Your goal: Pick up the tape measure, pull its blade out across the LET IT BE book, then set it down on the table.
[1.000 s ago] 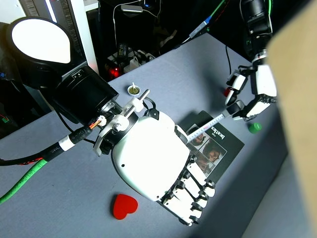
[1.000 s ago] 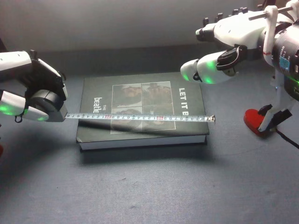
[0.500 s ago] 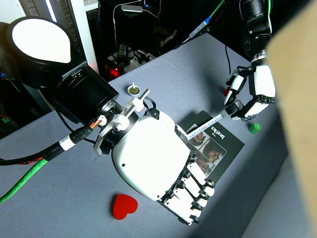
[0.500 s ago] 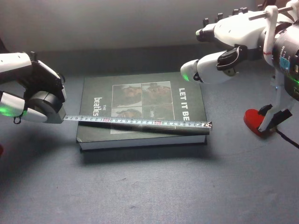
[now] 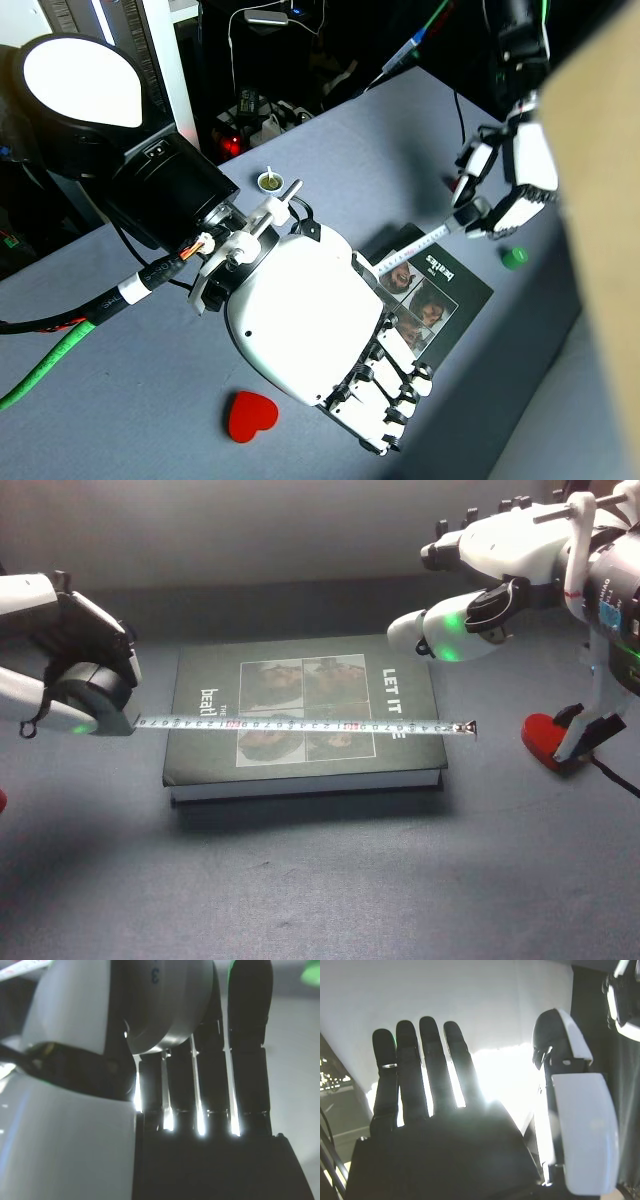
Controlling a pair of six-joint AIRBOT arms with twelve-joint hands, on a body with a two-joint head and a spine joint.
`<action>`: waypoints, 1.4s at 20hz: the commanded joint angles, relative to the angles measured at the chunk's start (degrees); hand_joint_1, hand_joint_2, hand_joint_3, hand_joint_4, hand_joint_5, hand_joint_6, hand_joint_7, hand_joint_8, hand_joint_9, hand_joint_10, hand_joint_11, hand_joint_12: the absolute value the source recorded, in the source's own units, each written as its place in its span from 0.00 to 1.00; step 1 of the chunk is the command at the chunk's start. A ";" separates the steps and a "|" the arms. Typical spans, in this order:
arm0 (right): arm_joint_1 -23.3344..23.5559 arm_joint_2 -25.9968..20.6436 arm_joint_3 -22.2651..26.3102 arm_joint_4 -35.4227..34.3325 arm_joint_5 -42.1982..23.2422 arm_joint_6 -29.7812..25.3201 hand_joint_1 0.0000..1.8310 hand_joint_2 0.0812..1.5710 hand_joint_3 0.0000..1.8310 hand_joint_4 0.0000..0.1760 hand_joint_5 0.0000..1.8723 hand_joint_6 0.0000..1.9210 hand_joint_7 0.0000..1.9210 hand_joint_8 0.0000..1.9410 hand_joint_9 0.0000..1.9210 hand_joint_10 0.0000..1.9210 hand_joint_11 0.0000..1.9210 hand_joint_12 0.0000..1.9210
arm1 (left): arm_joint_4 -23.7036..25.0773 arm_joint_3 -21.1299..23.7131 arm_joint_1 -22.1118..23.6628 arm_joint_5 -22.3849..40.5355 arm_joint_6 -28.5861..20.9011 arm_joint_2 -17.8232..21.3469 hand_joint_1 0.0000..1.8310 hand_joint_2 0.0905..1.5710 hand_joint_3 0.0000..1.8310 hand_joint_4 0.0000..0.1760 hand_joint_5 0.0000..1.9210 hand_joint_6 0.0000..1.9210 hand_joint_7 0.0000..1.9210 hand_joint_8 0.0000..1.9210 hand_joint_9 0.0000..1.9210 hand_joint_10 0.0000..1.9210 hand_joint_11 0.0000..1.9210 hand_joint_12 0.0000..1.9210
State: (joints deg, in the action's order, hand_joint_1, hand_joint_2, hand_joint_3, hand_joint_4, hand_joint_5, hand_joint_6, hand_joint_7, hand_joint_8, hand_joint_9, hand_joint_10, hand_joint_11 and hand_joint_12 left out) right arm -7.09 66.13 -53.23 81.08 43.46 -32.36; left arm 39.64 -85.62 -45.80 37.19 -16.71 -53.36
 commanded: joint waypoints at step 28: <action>0.10 -0.33 -0.14 4.27 -0.06 -0.52 0.12 0.71 0.00 0.00 0.14 0.00 0.18 0.00 0.18 0.00 0.00 0.55 | -30.53 17.32 -15.04 3.80 19.99 3.21 0.70 0.65 0.00 0.00 0.54 0.37 0.63 0.41 0.61 0.35 0.54 0.56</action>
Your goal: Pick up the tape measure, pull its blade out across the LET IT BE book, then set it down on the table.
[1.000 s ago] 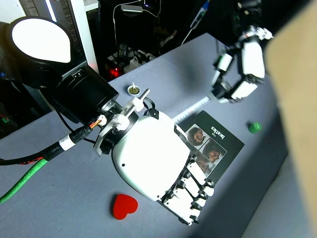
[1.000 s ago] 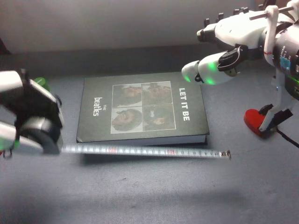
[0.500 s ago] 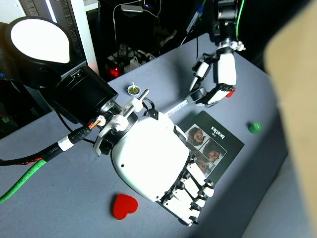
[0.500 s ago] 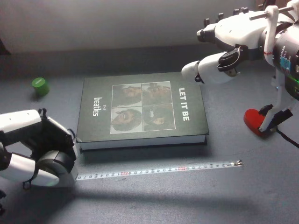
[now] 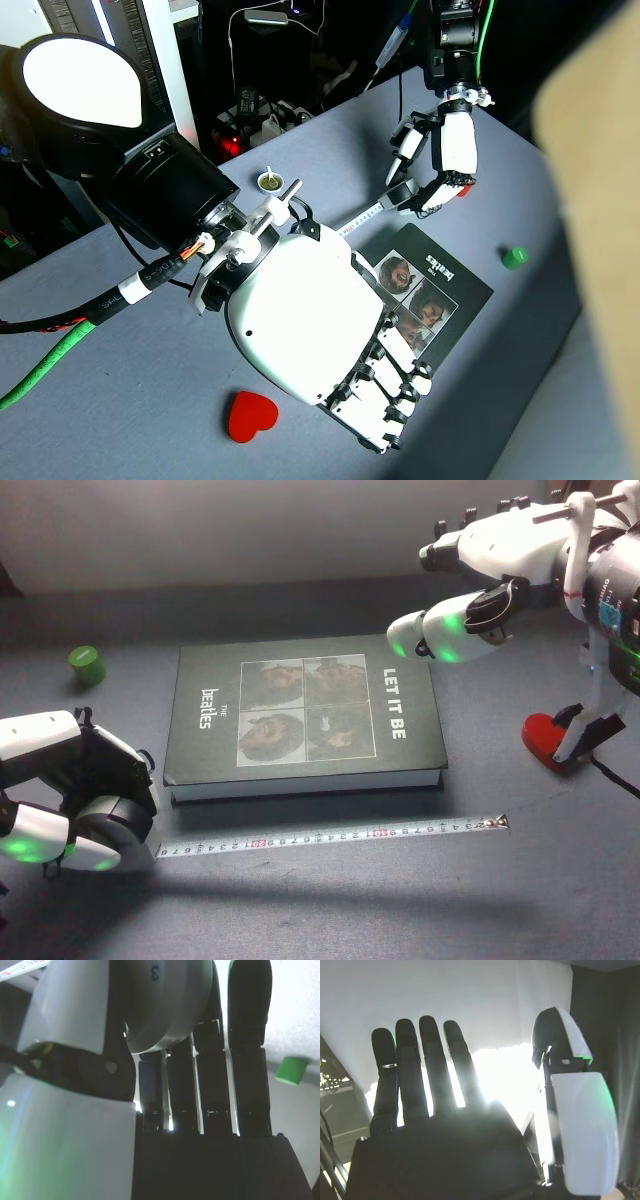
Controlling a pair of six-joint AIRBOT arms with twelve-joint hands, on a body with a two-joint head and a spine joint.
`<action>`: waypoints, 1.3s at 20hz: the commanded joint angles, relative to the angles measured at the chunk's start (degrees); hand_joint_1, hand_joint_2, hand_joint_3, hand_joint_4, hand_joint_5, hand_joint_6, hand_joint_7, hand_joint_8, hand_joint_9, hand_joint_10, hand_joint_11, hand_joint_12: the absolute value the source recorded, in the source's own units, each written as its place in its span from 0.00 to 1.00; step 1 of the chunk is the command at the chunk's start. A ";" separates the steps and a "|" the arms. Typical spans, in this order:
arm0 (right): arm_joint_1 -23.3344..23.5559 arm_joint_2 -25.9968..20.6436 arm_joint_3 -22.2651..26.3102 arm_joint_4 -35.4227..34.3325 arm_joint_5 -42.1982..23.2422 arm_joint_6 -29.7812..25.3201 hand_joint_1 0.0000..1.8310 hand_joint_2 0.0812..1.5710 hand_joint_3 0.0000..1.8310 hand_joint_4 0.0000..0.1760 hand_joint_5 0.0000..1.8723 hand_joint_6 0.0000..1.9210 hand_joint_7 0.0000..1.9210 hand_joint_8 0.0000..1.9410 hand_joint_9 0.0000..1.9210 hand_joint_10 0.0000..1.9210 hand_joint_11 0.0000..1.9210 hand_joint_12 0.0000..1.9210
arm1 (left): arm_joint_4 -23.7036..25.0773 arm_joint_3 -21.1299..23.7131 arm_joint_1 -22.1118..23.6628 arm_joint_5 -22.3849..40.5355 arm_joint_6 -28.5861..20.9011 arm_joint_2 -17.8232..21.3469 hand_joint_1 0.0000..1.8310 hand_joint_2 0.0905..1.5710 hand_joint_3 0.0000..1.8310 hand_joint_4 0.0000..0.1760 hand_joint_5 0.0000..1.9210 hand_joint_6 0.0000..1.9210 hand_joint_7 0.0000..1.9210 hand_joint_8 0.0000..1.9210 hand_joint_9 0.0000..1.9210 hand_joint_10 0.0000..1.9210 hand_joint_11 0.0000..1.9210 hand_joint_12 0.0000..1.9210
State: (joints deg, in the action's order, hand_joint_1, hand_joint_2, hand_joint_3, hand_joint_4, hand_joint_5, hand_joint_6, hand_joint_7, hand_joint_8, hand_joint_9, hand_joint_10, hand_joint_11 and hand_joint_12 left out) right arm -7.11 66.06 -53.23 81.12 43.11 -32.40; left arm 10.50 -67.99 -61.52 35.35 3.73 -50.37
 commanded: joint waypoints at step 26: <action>0.00 -0.32 0.18 4.21 -0.50 -0.48 0.12 0.72 0.00 0.00 0.14 0.00 0.19 0.00 0.19 0.00 0.00 0.52 | 1.69 -5.62 8.52 0.89 0.49 2.87 0.24 0.60 0.00 0.00 0.18 0.00 0.18 0.00 0.16 0.00 0.01 0.46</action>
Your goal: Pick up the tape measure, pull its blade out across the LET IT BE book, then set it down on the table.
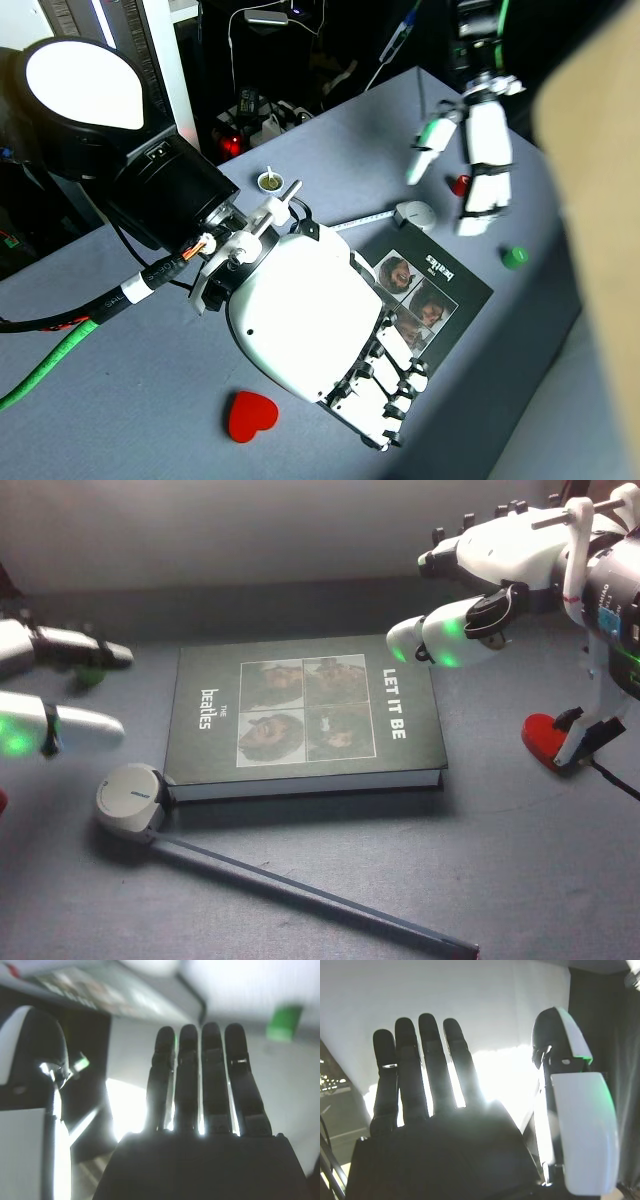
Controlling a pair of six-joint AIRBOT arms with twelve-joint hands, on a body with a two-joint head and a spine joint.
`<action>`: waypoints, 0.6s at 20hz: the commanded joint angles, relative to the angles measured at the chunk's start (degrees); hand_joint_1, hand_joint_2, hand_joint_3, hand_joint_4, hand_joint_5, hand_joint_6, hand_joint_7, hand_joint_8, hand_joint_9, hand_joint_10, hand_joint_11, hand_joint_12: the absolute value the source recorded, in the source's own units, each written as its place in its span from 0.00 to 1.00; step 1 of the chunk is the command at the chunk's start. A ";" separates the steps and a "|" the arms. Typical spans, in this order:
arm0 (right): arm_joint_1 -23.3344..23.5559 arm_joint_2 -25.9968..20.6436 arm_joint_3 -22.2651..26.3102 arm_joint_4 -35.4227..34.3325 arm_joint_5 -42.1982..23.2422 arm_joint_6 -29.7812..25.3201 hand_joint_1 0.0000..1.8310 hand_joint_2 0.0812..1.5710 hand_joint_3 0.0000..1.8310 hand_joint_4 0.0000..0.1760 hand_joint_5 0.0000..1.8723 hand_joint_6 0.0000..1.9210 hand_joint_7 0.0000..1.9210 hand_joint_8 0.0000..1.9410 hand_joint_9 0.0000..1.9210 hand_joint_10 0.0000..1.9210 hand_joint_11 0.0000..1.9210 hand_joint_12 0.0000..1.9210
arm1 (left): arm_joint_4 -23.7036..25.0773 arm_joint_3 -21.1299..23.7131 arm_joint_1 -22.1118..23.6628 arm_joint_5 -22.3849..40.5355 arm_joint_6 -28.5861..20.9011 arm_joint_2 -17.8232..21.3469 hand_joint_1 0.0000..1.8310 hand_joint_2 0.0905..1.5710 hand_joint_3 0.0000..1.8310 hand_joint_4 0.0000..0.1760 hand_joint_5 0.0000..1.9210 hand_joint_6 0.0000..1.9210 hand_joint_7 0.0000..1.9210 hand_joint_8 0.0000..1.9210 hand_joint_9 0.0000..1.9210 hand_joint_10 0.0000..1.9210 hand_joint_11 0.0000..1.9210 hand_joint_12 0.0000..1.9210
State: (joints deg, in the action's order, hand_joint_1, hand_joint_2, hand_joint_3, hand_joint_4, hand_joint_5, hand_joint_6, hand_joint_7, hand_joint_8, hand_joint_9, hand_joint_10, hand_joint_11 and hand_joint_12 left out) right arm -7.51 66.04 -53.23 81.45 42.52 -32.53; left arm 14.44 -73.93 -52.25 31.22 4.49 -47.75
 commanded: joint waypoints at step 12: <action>0.27 -1.33 5.42 7.74 0.89 0.27 0.48 0.67 0.00 0.00 0.39 0.91 0.44 0.94 0.56 0.98 0.60 0.99 | -51.86 4.71 33.04 -12.64 73.21 -5.05 0.45 0.69 0.00 0.00 0.33 0.96 0.34 0.94 0.39 0.97 0.41 0.97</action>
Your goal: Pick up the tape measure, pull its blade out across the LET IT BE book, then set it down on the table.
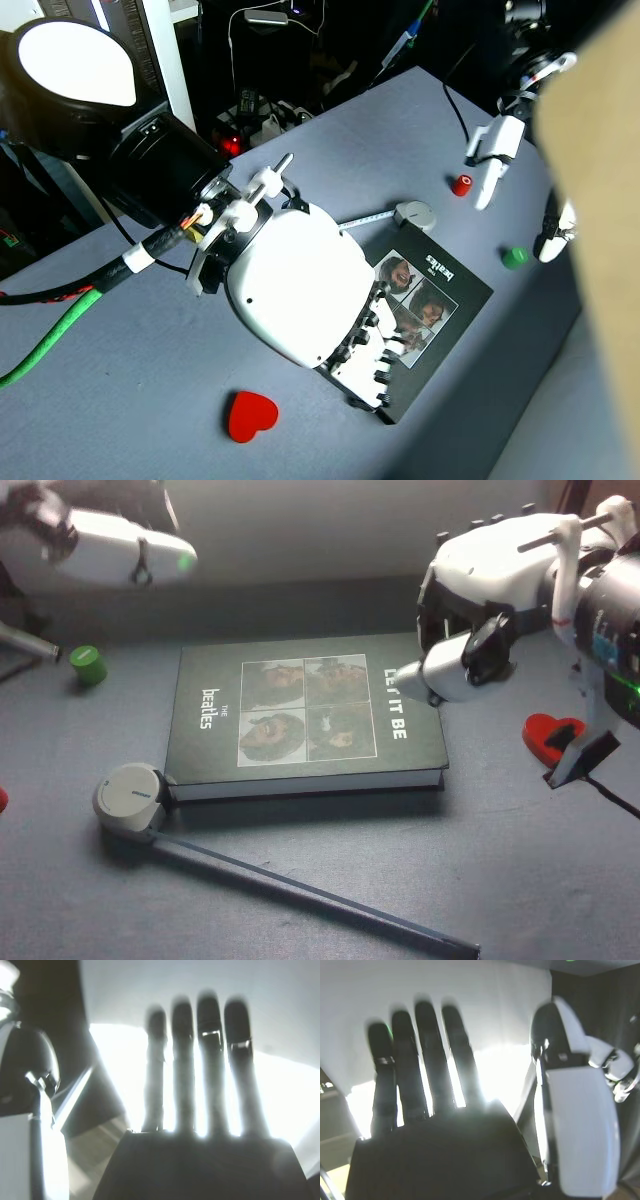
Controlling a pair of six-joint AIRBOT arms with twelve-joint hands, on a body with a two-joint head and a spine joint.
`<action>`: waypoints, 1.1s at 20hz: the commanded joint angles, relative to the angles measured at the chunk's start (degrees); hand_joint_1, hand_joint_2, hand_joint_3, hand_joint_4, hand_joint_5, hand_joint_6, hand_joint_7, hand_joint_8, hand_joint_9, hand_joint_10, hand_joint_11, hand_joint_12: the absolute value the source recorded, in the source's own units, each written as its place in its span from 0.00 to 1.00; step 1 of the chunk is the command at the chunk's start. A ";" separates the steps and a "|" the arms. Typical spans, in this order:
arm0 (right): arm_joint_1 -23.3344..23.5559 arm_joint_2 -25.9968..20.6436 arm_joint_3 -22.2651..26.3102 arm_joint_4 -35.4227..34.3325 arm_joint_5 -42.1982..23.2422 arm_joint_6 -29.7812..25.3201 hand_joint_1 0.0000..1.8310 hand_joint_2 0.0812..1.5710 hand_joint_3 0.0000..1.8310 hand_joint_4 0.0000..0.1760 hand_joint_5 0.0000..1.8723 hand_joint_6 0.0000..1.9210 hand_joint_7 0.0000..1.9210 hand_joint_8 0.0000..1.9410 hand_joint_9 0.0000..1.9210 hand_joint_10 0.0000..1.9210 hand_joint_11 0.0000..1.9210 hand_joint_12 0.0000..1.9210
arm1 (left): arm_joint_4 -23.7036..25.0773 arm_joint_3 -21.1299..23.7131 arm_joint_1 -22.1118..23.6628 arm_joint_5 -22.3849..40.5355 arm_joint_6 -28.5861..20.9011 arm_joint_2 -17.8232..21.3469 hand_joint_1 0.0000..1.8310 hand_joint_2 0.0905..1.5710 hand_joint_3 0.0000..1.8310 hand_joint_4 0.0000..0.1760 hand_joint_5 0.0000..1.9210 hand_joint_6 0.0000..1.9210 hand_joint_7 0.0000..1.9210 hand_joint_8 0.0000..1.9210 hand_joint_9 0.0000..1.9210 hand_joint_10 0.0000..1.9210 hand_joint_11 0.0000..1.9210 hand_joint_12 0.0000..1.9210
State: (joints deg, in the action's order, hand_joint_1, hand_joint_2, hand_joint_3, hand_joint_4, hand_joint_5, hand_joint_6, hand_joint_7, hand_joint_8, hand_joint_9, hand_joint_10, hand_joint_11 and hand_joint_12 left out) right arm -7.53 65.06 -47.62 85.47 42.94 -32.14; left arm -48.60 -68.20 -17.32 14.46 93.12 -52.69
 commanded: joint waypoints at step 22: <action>-0.53 -0.43 1.74 5.54 2.06 -1.31 0.51 0.85 0.00 1.00 0.66 1.00 0.77 1.00 0.88 1.00 0.97 1.00 | -54.44 31.17 7.80 56.15 53.51 -5.16 0.56 0.77 0.01 1.00 0.72 1.00 0.79 1.00 0.81 1.00 0.85 1.00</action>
State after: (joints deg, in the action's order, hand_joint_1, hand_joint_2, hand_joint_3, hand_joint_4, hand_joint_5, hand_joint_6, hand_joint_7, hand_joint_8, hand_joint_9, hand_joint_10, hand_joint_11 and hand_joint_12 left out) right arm -8.16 64.93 -46.04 87.07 44.40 -33.21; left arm -107.96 -37.12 -10.28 69.80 146.89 -58.00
